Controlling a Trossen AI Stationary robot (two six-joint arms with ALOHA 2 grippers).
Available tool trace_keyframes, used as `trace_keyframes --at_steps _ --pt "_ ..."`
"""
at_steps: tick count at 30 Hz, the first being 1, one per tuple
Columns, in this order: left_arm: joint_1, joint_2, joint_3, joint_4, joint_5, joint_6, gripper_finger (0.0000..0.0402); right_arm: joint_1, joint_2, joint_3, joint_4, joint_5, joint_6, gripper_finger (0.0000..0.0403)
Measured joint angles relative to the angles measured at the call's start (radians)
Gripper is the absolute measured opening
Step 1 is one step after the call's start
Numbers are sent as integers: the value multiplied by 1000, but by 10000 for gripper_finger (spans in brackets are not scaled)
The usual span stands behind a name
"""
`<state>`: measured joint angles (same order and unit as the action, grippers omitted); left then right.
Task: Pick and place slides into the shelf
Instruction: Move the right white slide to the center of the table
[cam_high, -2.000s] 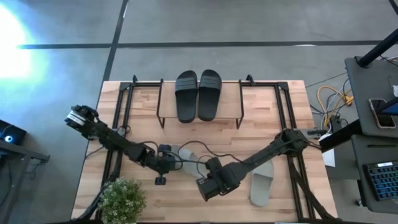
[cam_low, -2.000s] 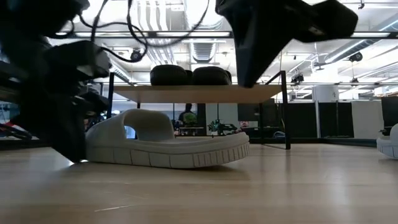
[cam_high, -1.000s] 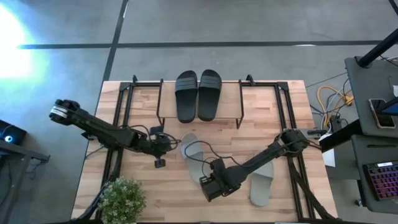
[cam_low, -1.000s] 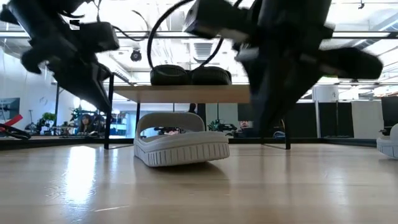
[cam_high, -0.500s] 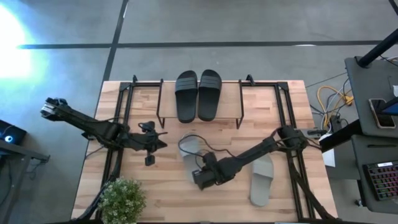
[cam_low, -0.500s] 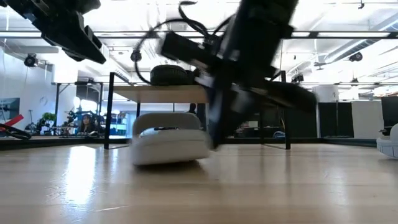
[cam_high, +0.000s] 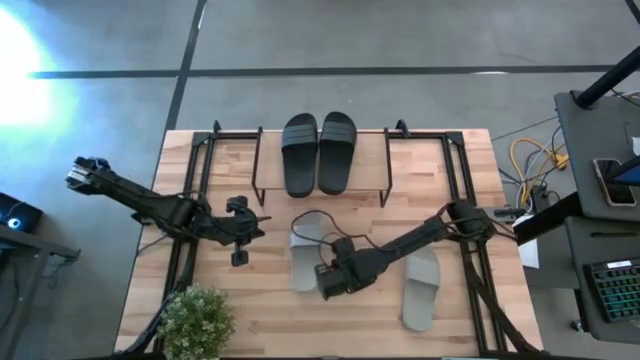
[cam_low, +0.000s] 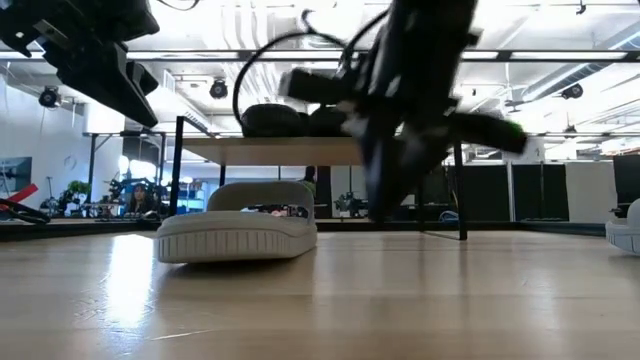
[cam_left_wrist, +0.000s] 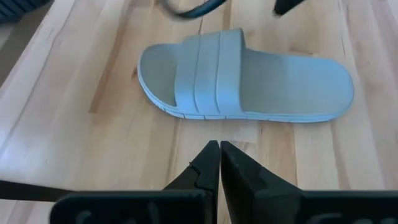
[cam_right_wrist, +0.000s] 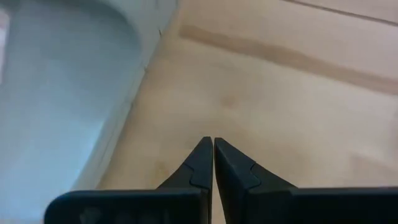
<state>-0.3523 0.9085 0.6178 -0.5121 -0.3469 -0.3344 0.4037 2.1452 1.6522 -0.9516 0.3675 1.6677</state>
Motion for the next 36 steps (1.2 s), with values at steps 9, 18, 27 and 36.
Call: trace_keyframes --at_steps 9,18,27,36 --pt "1 11 -1 0 37 0 0 128 -78 29 -178 -35 394 12" --pt "6 39 -1 1 55 -1 0 279 -97 28 -254 -240 609 112" --pt "10 33 -1 0 85 0 0 336 -115 111 -558 -362 505 191" --pt "12 33 19 4 92 -1 0 362 -192 96 -619 -305 -20 190"
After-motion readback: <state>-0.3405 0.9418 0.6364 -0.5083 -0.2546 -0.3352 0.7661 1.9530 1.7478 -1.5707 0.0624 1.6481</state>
